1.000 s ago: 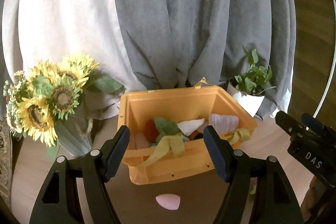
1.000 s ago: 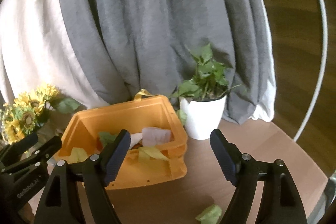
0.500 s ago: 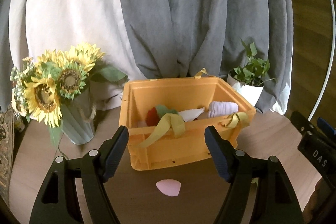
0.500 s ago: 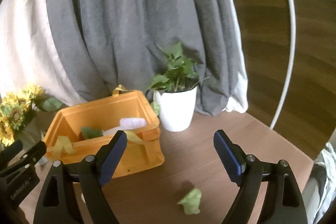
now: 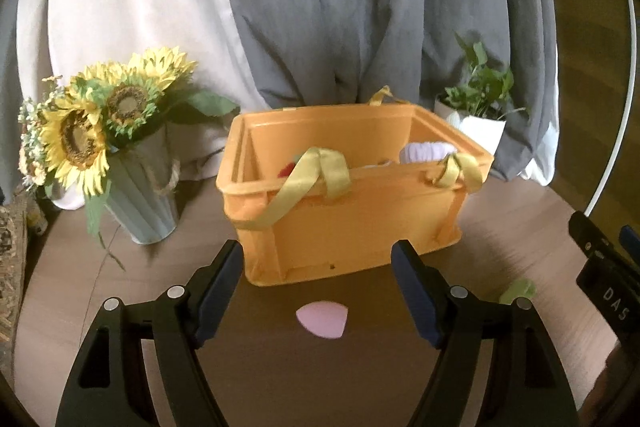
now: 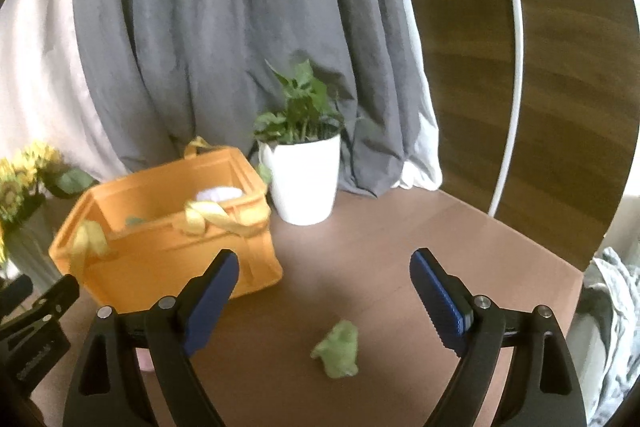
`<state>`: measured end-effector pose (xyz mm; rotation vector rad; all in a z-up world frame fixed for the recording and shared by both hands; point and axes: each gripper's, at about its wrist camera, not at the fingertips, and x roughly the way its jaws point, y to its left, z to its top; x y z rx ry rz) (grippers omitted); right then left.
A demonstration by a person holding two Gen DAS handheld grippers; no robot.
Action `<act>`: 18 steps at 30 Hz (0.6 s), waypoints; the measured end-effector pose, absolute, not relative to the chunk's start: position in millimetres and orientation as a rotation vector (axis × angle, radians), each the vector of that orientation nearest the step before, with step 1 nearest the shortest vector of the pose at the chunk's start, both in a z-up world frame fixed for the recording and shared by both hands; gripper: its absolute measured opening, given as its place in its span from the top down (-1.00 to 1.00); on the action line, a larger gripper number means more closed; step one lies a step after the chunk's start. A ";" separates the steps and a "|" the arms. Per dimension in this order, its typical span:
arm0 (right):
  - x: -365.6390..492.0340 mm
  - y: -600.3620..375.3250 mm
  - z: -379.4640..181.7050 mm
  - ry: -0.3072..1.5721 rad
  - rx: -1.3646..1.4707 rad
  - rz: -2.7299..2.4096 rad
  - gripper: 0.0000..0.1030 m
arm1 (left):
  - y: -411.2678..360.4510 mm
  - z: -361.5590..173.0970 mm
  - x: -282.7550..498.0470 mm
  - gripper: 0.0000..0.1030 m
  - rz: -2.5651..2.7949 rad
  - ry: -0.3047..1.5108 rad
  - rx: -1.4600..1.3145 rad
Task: Organize soft objects
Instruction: 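Move both tools back toward the pink sponge and green frog toy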
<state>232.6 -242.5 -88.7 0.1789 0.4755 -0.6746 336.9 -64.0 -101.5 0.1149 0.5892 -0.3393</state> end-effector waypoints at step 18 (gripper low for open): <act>254.1 -255.4 -154.7 0.686 0.244 -0.667 -0.72 | -70.8 -170.4 360.1 -0.48 -0.310 0.786 0.150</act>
